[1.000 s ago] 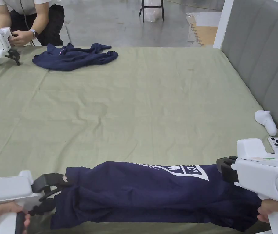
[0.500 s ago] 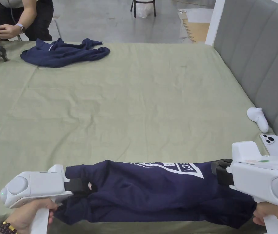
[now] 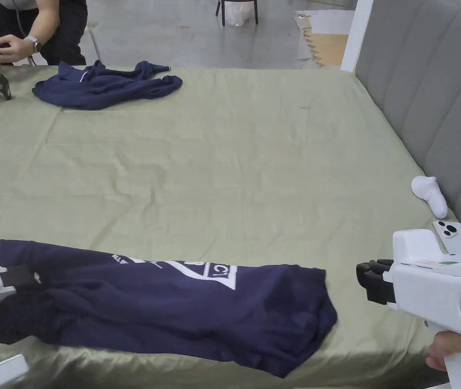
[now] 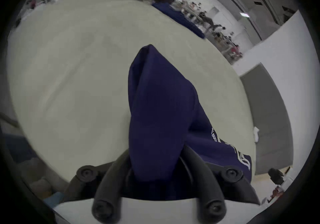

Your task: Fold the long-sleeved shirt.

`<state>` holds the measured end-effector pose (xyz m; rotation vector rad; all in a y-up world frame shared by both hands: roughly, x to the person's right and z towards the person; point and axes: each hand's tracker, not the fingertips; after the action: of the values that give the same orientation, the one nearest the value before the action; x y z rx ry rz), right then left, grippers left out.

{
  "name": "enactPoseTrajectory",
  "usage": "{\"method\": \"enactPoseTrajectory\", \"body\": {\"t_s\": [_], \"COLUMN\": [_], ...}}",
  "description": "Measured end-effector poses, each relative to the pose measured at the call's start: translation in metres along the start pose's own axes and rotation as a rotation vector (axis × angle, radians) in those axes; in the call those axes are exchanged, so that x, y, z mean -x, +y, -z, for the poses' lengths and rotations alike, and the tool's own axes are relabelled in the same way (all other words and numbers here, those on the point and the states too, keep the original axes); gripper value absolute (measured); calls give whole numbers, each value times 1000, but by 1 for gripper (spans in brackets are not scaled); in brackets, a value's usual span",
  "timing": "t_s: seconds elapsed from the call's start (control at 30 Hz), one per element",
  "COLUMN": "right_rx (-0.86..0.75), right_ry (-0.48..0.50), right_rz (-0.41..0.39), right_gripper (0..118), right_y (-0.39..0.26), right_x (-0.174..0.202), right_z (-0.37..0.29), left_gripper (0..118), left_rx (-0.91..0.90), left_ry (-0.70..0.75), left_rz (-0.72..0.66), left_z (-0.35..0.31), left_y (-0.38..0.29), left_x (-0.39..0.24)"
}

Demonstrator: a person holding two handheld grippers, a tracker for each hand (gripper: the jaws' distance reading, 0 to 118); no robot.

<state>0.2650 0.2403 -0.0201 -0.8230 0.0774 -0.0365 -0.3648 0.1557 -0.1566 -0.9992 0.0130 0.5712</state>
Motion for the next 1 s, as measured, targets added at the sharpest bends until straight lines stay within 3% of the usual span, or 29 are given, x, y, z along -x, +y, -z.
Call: {"method": "enactPoseTrajectory", "body": {"t_s": [0.07,0.17,0.3,0.37,0.53,0.67,0.77,0.83,0.97,1.0], "right_rx": [4,10,8,8,-6,-9,-15,-17,-4,-2], "right_ry": [13,25,47,54,48,20,4,-11,-41,-46], "right_rz": [-1,-12,-15,-15,4,33,55,69,82,80], "right_gripper": [1,1,1,1,1,1,1,1,1,1], "right_y": [1,1,2,2,-2,-10,-19,-25,-33,-34], "right_x": [2,7,10,10,2,-12,-26,-36,-50,-52], "right_z": [4,11,13,13,6,-7,-22,-30,-36,-36], "left_gripper": [19,19,19,19,19,23,69,72,103,106], "left_rx": [20,36,45,73,226,430,511,456,441,386], "left_ry": [-5,-211,-444,-557,-622,-512,-422,-587,-661,-690], "left_rz": [-5,-74,7,122,261,291,248,198,220,238], "left_z": [-7,-22,-48,-52,-4,84,137,134,89,71], "left_y": [5,1,-14,-30,-89,-148,-172,-176,-148,-137], "left_x": [5,-15,-89,-145,-263,-315,-311,-302,-307,-304]}}
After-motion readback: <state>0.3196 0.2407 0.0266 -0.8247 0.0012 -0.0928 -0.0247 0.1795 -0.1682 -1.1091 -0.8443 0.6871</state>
